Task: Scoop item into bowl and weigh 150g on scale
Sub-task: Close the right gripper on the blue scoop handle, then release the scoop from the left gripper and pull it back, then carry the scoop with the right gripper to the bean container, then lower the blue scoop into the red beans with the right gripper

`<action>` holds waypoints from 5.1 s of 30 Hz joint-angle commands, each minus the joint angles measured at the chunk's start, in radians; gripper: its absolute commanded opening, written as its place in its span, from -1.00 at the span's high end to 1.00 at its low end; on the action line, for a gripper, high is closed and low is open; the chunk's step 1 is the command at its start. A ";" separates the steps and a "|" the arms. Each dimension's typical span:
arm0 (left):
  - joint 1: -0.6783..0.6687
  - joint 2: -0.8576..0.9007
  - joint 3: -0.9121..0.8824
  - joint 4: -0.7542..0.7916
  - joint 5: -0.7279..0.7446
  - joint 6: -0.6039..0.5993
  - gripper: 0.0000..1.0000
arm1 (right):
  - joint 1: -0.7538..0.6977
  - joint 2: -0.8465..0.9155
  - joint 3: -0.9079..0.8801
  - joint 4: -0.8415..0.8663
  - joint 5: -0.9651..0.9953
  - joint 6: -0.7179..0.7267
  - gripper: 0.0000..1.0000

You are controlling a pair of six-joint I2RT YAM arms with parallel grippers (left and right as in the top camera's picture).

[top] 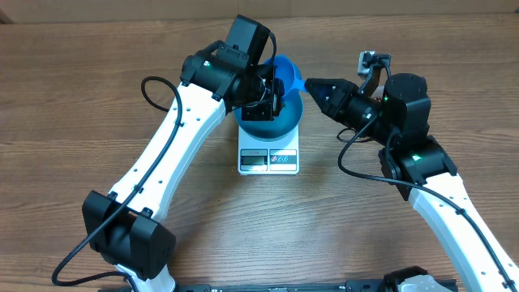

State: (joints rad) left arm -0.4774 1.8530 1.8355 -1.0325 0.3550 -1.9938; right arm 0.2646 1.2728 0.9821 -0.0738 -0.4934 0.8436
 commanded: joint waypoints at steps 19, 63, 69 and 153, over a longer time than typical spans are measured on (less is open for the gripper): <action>0.045 -0.021 0.028 0.067 0.096 0.188 -0.99 | -0.005 -0.004 0.019 0.004 0.067 -0.002 0.92; 0.077 -0.222 0.026 -0.080 -0.280 1.582 -0.99 | -0.235 -0.147 0.414 -0.778 0.446 -0.381 0.93; 0.061 -0.170 0.026 -0.141 -0.276 1.862 -0.99 | -0.235 -0.151 0.414 -0.812 0.559 -0.382 0.93; 0.045 -0.107 0.026 -0.077 -0.277 1.919 -0.99 | -0.172 0.536 0.590 -0.958 0.935 -0.852 0.92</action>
State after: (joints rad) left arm -0.4267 1.7412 1.8420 -1.1130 0.0742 -0.0967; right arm 0.0917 1.8095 1.5513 -1.0229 0.4488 -0.0044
